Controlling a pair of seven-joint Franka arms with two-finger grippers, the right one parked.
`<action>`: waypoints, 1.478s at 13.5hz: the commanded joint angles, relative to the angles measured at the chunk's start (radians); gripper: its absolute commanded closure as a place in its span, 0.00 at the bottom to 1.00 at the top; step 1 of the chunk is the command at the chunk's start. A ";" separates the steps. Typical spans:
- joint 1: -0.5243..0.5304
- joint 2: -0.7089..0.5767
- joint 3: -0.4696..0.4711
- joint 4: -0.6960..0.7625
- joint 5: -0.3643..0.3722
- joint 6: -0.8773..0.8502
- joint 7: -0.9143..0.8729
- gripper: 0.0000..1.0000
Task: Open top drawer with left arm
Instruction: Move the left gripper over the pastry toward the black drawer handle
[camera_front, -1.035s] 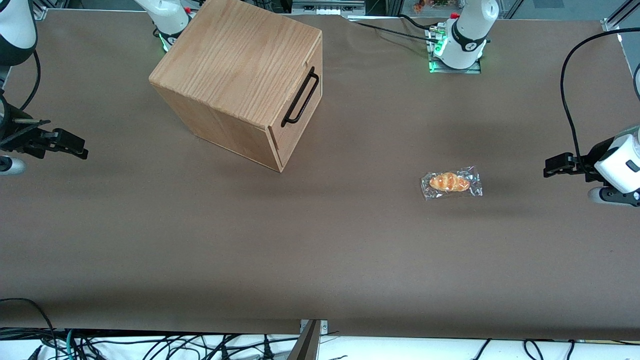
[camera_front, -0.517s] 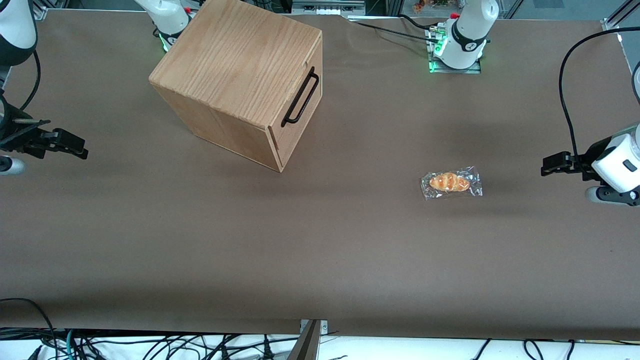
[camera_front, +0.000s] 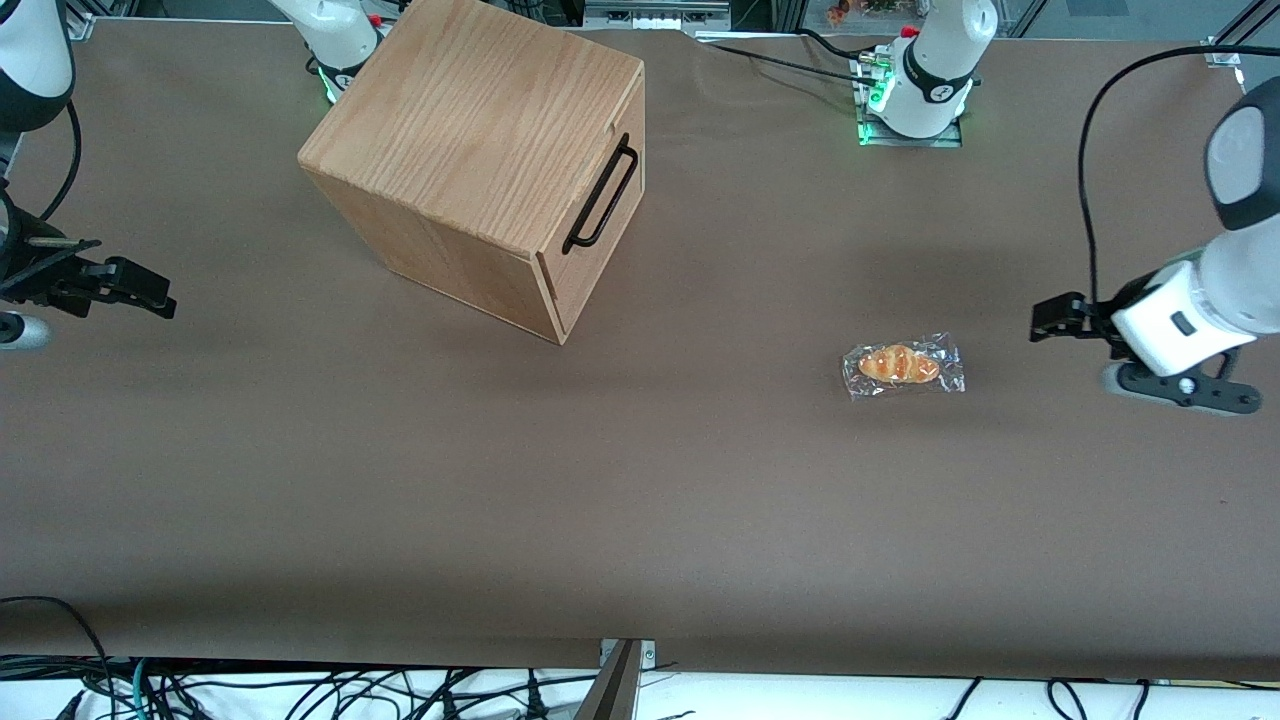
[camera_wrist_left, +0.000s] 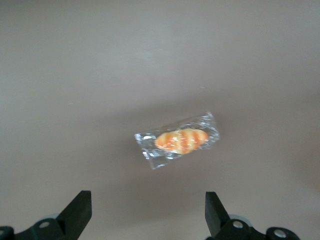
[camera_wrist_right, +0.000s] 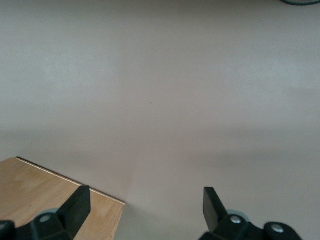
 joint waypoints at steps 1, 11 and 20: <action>0.000 -0.009 -0.071 0.003 -0.026 -0.020 0.008 0.00; -0.010 0.043 -0.345 -0.008 -0.109 -0.013 -0.271 0.00; -0.270 0.084 -0.352 -0.010 -0.095 0.092 -0.659 0.00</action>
